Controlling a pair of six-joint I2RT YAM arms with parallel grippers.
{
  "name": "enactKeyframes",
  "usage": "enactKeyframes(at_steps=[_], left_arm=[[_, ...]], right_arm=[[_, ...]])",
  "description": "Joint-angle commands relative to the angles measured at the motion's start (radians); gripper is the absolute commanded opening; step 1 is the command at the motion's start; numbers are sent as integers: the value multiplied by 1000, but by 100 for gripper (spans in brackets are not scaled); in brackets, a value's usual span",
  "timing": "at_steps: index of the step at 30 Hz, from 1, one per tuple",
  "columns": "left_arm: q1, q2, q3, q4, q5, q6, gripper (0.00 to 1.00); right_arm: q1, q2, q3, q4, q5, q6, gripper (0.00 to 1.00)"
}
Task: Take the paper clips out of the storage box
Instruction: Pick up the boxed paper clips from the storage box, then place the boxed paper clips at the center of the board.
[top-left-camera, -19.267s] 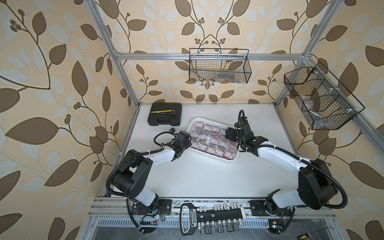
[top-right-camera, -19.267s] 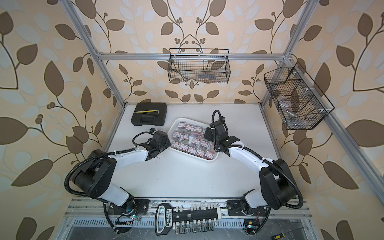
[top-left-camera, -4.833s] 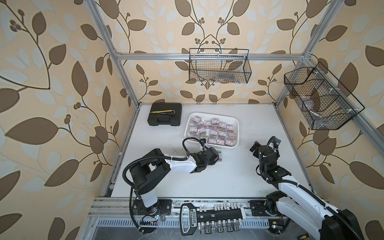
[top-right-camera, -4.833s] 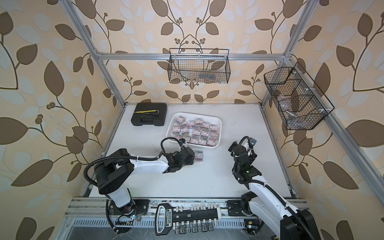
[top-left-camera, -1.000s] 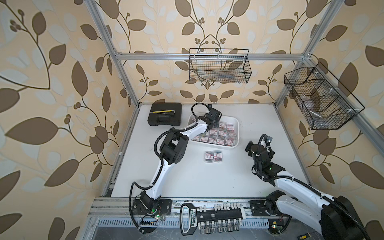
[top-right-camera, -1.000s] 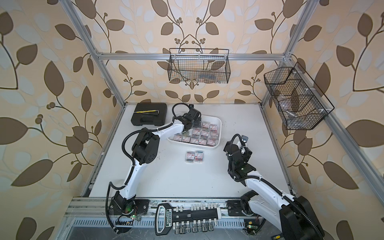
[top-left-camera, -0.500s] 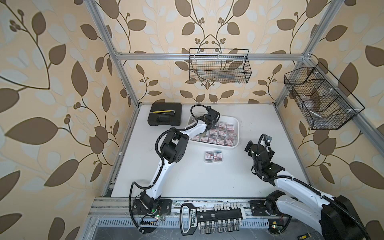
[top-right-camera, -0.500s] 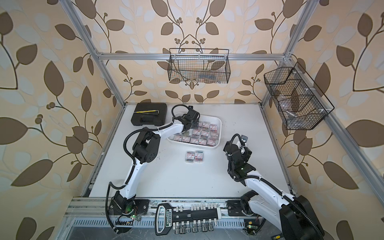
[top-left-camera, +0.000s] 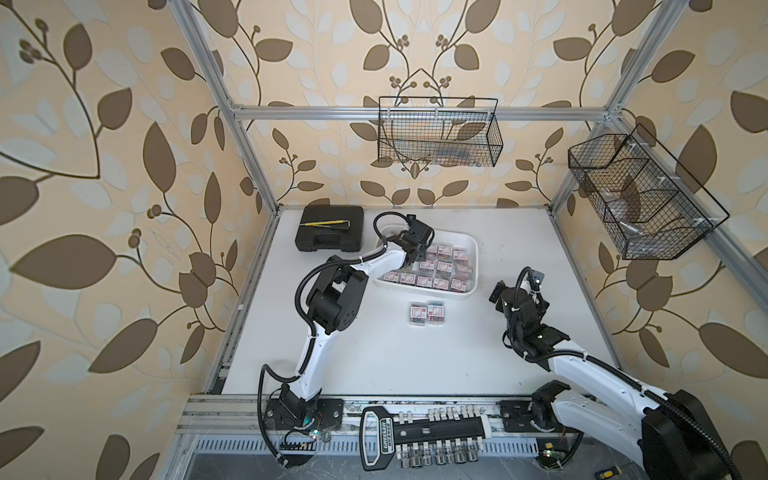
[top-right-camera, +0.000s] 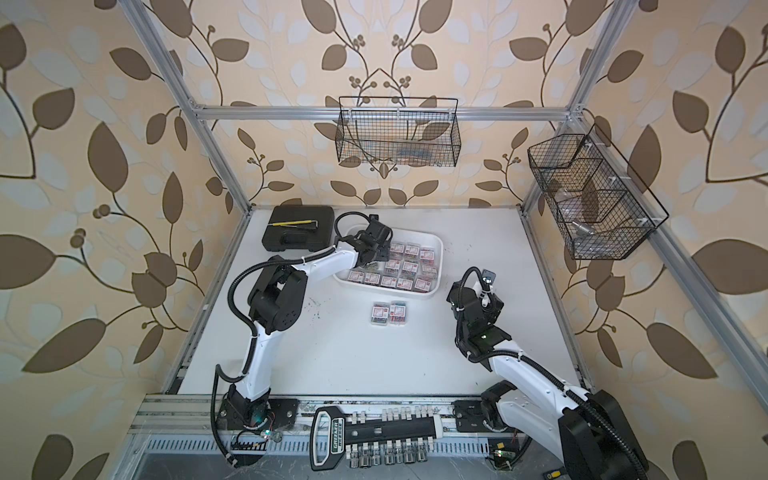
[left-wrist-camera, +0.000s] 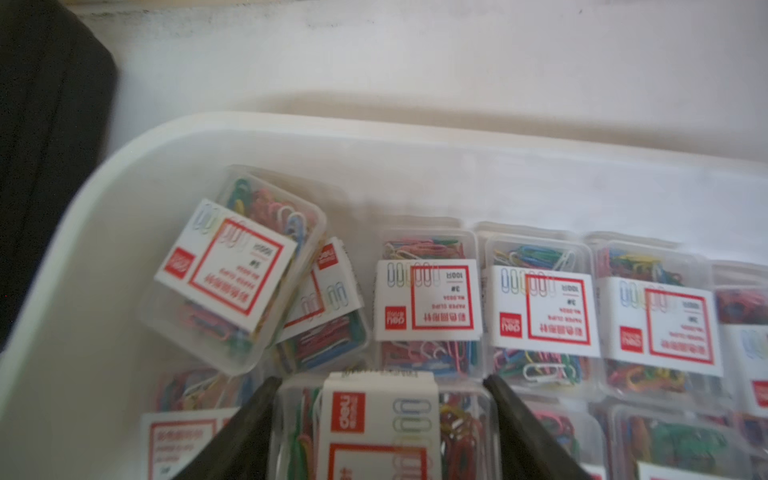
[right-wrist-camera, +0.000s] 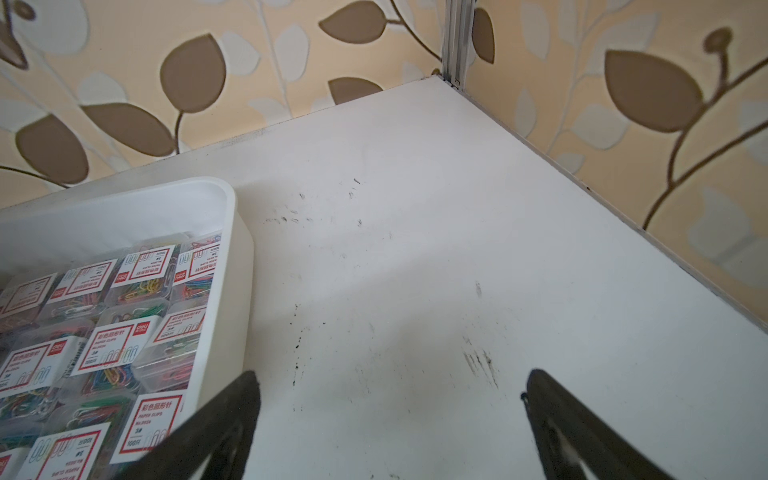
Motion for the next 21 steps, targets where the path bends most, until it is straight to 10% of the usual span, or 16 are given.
enactKeyframes(at_steps=[1, 21], left_arm=[[-14, -192, -93, 62, -53, -81, 59], [-155, -759, -807, 11, -446, -619, 54]], right_arm=[[6, -7, 22, 7, 26, -2, 100], [11, -12, 19, 8, 30, -6, 100]])
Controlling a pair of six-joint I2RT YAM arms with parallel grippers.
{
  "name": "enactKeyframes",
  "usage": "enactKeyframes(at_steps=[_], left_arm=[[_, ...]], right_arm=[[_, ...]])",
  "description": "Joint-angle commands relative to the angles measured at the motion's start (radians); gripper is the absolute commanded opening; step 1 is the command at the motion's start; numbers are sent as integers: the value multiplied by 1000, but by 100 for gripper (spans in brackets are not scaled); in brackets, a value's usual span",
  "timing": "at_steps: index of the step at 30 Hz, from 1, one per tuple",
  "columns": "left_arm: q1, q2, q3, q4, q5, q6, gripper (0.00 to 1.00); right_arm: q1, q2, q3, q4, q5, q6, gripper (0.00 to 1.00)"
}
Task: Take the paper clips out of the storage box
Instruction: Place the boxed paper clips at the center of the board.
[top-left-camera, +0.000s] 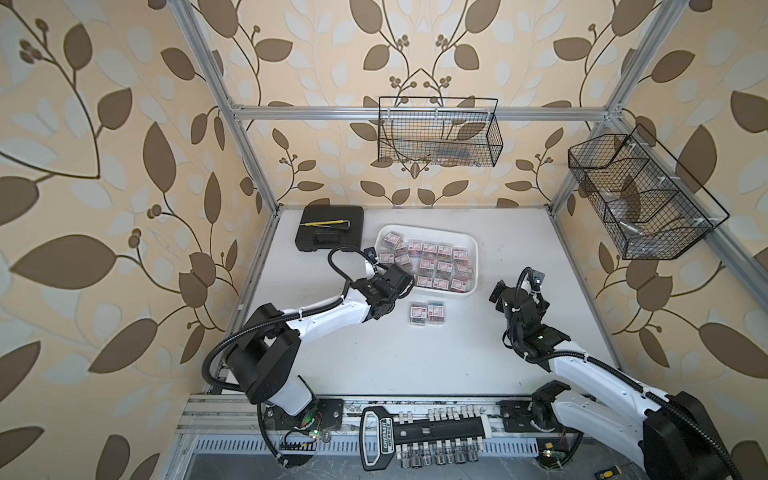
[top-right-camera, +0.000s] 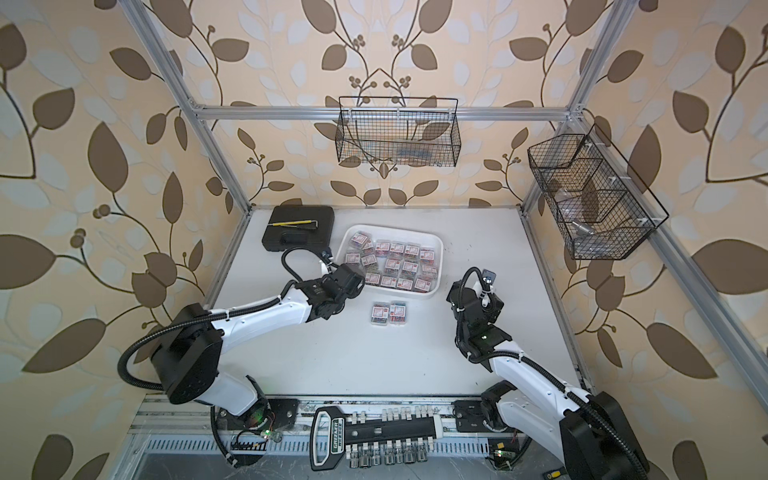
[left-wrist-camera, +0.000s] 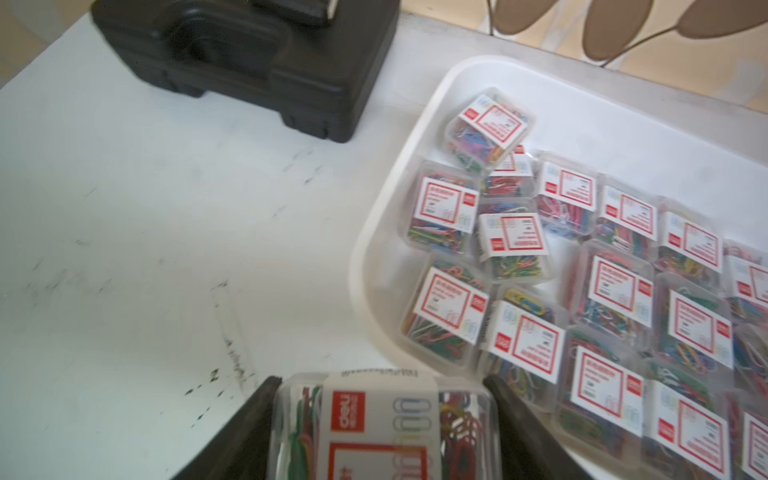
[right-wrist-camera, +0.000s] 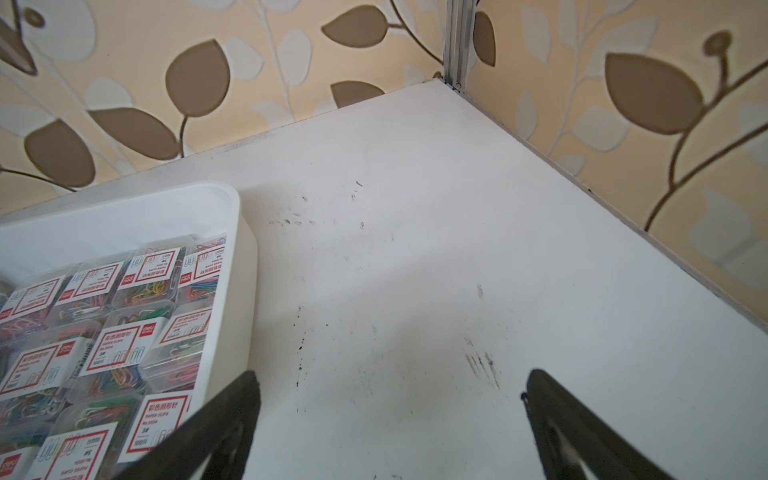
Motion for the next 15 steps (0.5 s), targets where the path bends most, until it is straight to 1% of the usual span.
enactKeyframes(at_steps=[1, 4, 7, 11, 15], left_arm=[[-15, -107, -75, -8, -103, -184, 55], [-22, -138, -147, 19, -89, -246, 55], [-36, -151, -201, 65, -70, -279, 56], [-53, -117, -236, 147, -29, -294, 56], [-82, -71, -242, 178, -39, -335, 56]], right_arm=[[7, -4, 18, 10, 30, -6, 100], [8, -7, 17, 10, 34, -6, 100], [7, -8, 16, 10, 34, -6, 100], [9, -9, 15, 8, 34, -5, 100], [9, -9, 15, 6, 35, -4, 100]])
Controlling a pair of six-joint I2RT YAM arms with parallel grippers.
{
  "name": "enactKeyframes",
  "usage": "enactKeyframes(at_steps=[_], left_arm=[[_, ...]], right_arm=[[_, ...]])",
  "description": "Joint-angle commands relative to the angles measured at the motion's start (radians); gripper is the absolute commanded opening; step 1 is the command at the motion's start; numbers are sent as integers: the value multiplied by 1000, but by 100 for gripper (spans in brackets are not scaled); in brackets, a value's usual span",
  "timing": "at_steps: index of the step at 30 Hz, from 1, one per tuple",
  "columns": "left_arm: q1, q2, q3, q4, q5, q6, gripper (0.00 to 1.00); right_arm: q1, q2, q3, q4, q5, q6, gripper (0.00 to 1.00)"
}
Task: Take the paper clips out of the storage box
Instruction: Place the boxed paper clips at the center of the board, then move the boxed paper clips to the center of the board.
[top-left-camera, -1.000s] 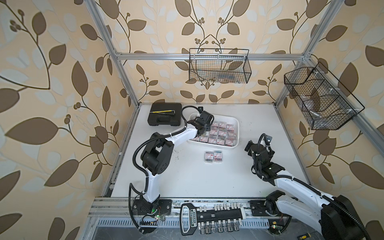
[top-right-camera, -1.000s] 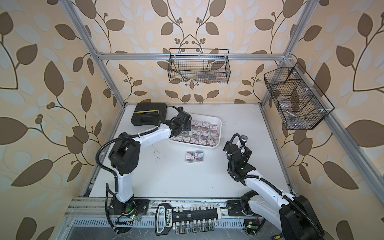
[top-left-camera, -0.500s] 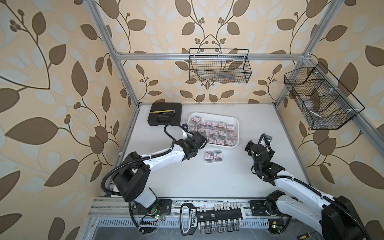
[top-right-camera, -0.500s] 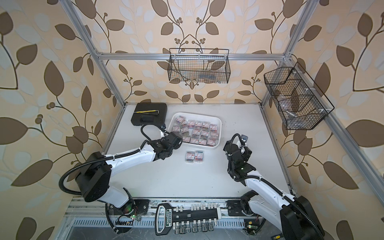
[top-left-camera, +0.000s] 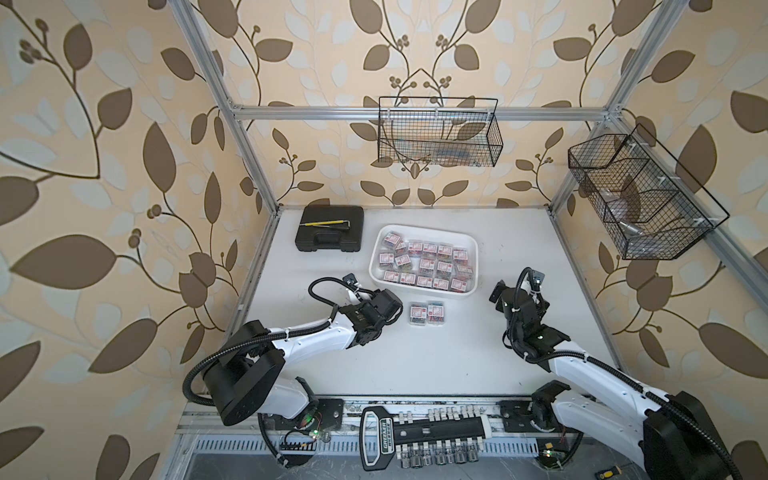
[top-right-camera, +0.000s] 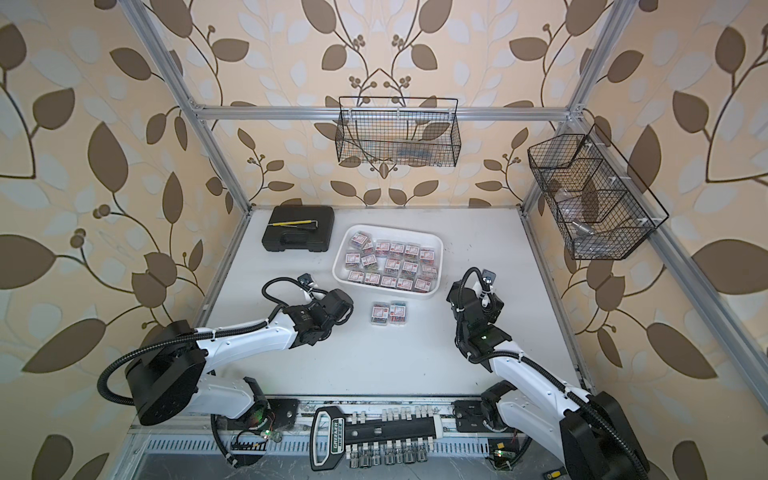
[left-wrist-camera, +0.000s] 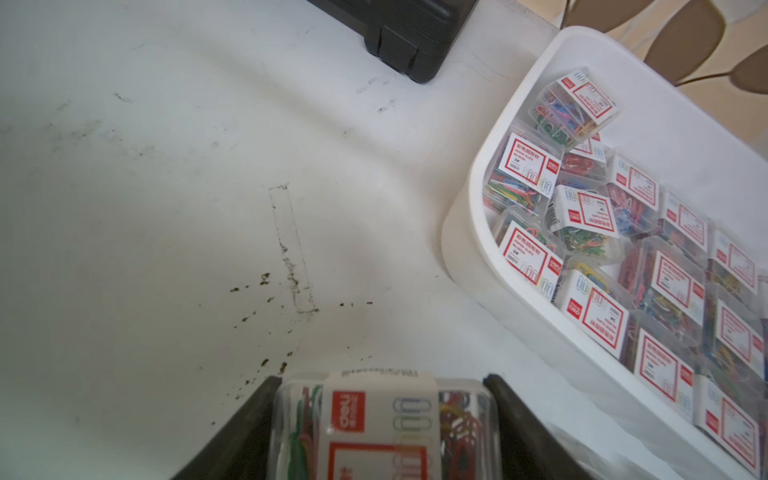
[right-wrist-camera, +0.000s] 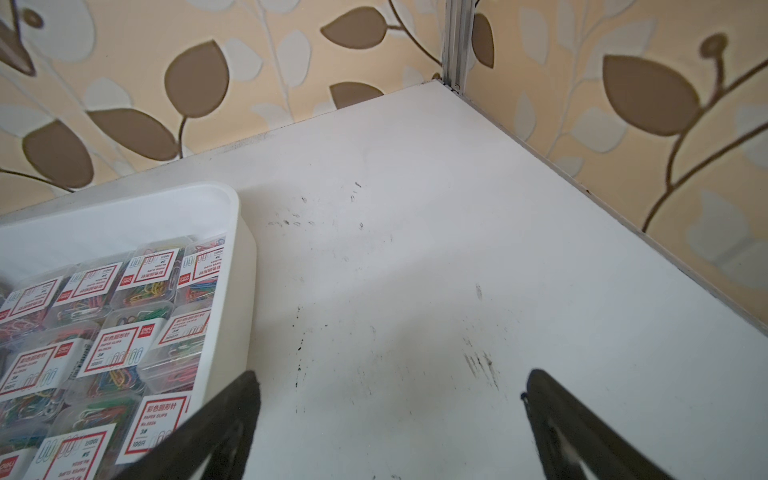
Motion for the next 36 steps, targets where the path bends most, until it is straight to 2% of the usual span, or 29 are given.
enactKeyframes(at_steps=[1, 9, 11, 16, 20, 24, 27, 30, 33, 36], left_arm=[[-24, 29, -5, 76, -31, -68, 57], [-27, 114, 29, 72, -19, -74, 70], [-28, 120, 29, 68, -21, -79, 77], [-27, 91, 58, -14, -59, -61, 95], [-25, 46, 59, -47, -100, -2, 99], [-5, -58, 42, -57, -128, 77, 87], [80, -93, -2, 1, -31, 131, 67], [186, -102, -34, 27, 93, 156, 52], [232, -96, -56, 26, 101, 165, 45], [248, -85, -66, 29, 105, 175, 44]], right_arm=[[9, -9, 15, 5, 28, -5, 100], [9, -10, 15, 8, 28, -7, 100], [10, -15, 12, 7, 30, -6, 100], [10, -16, 12, 9, 29, -6, 100], [11, -14, 13, 10, 31, -6, 100], [12, -13, 14, 10, 31, -7, 100], [13, -20, 10, 8, 34, -6, 100], [14, -22, 8, 8, 33, -5, 100], [15, -18, 11, 9, 34, -7, 100], [15, -16, 11, 10, 34, -8, 100]])
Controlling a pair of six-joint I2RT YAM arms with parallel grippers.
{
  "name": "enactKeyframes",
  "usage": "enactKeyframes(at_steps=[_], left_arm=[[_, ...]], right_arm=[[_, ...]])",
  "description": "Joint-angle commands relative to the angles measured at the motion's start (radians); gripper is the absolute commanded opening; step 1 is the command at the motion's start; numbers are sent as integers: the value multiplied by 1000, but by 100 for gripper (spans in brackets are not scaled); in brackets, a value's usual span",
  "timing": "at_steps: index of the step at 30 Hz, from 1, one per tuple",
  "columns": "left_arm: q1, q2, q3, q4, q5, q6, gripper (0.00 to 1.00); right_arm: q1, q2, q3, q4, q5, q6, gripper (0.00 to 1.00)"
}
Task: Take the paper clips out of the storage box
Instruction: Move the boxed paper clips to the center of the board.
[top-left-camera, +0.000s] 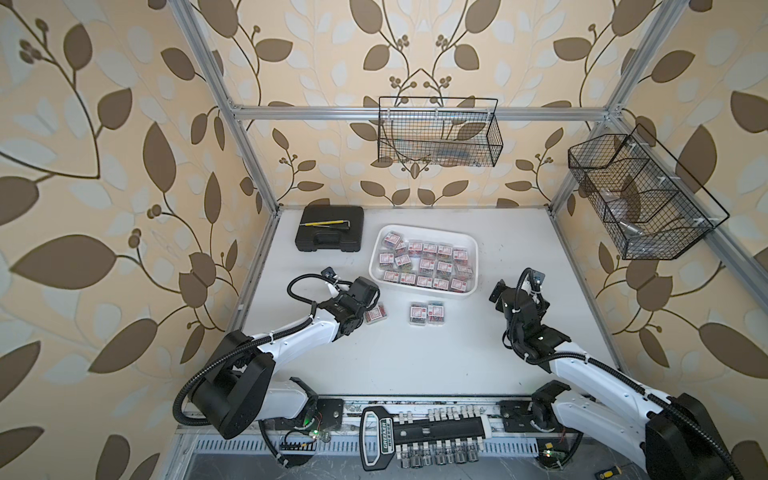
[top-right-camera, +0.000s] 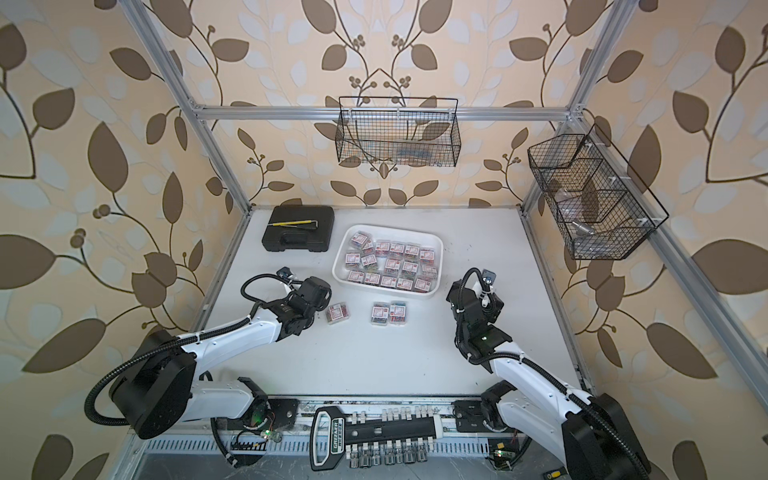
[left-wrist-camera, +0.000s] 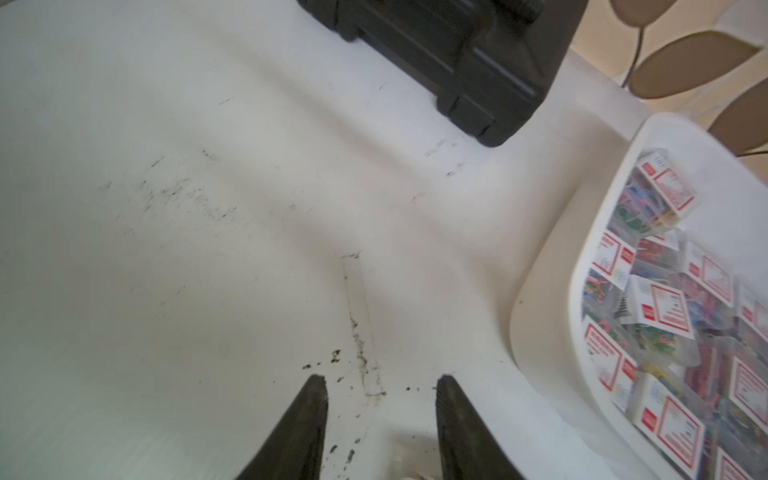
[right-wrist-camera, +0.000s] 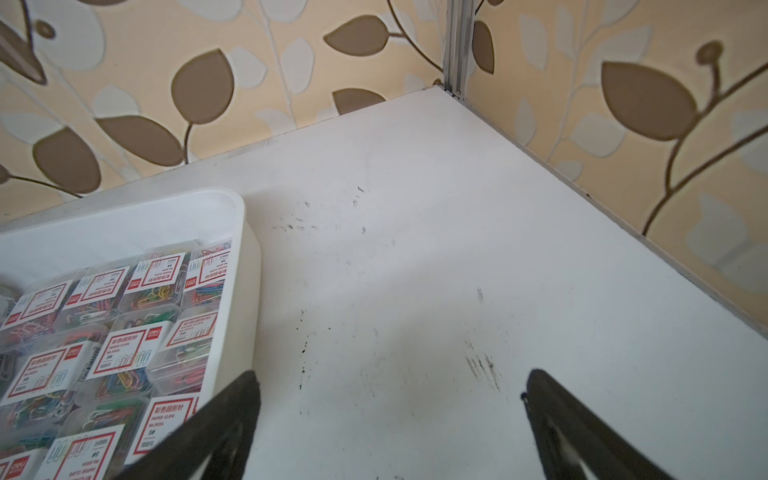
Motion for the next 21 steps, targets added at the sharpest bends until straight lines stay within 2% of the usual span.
enactKeyframes(at_steps=[1, 5, 12, 17, 21], left_arm=[[10, 11, -5, 12, 27, 37, 43], [12, 91, 2, 81, 62, 109, 37], [12, 244, 38, 126, 126, 151, 31], [5, 196, -8, 125, 151, 117, 29], [-49, 156, -37, 152, 156, 108, 30]], right_arm=[[4, -3, 12, 11, 24, -8, 100], [6, -3, 12, 12, 24, -10, 100], [6, -1, 14, 11, 24, -11, 100], [7, 0, 13, 12, 26, -11, 100], [11, -2, 12, 11, 30, -11, 100]])
